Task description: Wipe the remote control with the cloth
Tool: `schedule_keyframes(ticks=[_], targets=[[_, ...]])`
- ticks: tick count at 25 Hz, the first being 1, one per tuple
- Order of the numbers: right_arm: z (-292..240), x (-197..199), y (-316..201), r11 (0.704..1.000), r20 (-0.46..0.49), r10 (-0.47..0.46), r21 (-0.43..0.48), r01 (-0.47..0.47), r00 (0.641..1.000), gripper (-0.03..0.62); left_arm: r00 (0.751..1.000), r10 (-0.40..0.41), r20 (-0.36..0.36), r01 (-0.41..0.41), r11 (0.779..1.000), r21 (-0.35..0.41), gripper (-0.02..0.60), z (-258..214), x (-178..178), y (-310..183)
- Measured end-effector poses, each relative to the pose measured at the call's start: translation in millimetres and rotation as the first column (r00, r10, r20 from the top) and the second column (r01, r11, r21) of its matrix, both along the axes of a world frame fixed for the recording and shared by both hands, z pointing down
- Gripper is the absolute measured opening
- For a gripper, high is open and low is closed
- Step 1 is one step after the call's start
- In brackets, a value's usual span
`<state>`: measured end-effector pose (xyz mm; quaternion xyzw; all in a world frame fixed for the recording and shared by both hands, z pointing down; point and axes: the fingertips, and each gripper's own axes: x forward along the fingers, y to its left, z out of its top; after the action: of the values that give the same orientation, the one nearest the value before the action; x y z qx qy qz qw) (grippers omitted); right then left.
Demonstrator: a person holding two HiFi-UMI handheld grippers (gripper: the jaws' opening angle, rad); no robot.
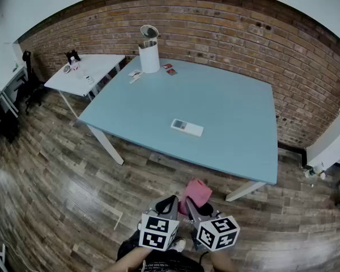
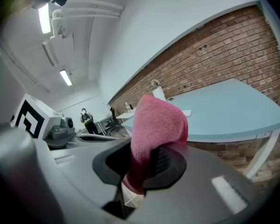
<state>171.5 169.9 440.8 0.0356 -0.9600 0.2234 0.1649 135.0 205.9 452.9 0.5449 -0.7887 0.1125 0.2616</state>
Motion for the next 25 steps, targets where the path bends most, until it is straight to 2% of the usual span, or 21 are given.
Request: schedule_keyframes(ticks=[10,14,20,25], targets=[[-1,15,1,1.0,0.004,-0.01,-0.004,0.01,1.0,0.066,0.999,0.036,0.038,-0.035,0.999,-0.017,0.0,-4,13,-6],[5,13,-2,1.0,-0.005,0.004,-0.004,-0.004,1.0,0.066,0.999,0.051,0.019,-0.05,0.999,-0.012,0.002,-1,10,-13],[12,-3,-17,0.999,-0.032,0.034,-0.005,-0.034,0.999,0.066,0.997,0.074,0.01,-0.074,0.997,-0.009,0.002,8,-12,-29],[22,-33,-37,0.998,-0.074,0.068,0.012,-0.067,0.995,0.067,0.994,0.107,-0.039,-0.106,0.994,0.025,0.002,17,-48,-52]])
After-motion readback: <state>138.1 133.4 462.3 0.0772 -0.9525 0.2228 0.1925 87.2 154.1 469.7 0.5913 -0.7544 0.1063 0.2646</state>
